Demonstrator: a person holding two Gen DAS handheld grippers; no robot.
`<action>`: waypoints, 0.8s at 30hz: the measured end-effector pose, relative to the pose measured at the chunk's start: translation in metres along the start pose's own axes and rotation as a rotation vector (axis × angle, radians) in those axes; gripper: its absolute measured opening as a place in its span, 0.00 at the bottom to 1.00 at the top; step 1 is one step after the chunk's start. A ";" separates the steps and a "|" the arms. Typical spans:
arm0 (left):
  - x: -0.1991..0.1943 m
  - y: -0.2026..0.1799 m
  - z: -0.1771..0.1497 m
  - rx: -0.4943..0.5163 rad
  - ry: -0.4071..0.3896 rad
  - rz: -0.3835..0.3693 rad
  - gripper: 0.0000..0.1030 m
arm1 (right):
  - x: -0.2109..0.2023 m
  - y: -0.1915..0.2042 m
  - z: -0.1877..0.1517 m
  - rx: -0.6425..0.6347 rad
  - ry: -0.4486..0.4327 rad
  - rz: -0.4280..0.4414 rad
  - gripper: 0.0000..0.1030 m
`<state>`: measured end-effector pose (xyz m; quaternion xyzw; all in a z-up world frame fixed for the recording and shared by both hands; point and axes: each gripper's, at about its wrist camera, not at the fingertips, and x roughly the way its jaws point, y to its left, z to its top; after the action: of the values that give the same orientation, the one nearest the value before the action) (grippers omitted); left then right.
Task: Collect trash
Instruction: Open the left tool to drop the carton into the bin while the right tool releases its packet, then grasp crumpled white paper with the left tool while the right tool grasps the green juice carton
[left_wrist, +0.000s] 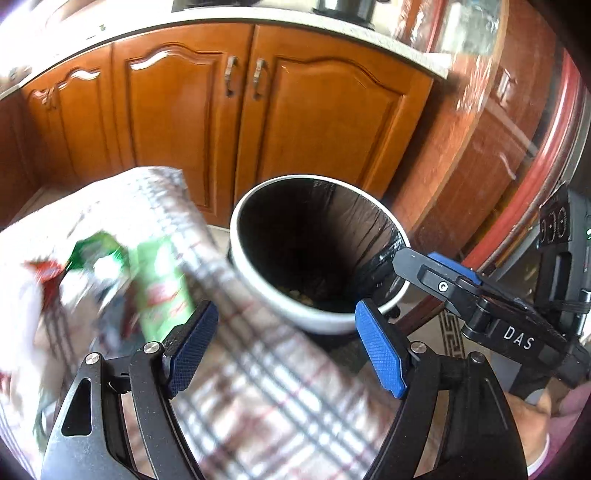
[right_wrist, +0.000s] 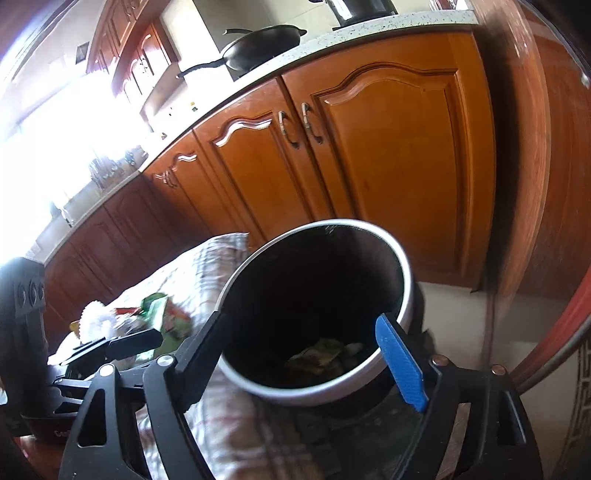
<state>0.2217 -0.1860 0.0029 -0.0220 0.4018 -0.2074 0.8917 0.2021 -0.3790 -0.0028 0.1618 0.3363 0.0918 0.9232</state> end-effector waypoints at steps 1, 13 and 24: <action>-0.008 0.004 -0.006 -0.015 -0.010 0.002 0.76 | -0.002 0.005 -0.005 -0.001 0.000 0.004 0.85; -0.085 0.062 -0.063 -0.179 -0.112 0.051 0.76 | -0.005 0.052 -0.040 -0.011 0.051 0.098 0.88; -0.106 0.101 -0.096 -0.231 -0.119 0.142 0.76 | 0.006 0.103 -0.058 -0.104 0.083 0.129 0.88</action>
<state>0.1251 -0.0404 -0.0071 -0.1082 0.3700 -0.0943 0.9179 0.1626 -0.2674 -0.0109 0.1310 0.3578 0.1751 0.9078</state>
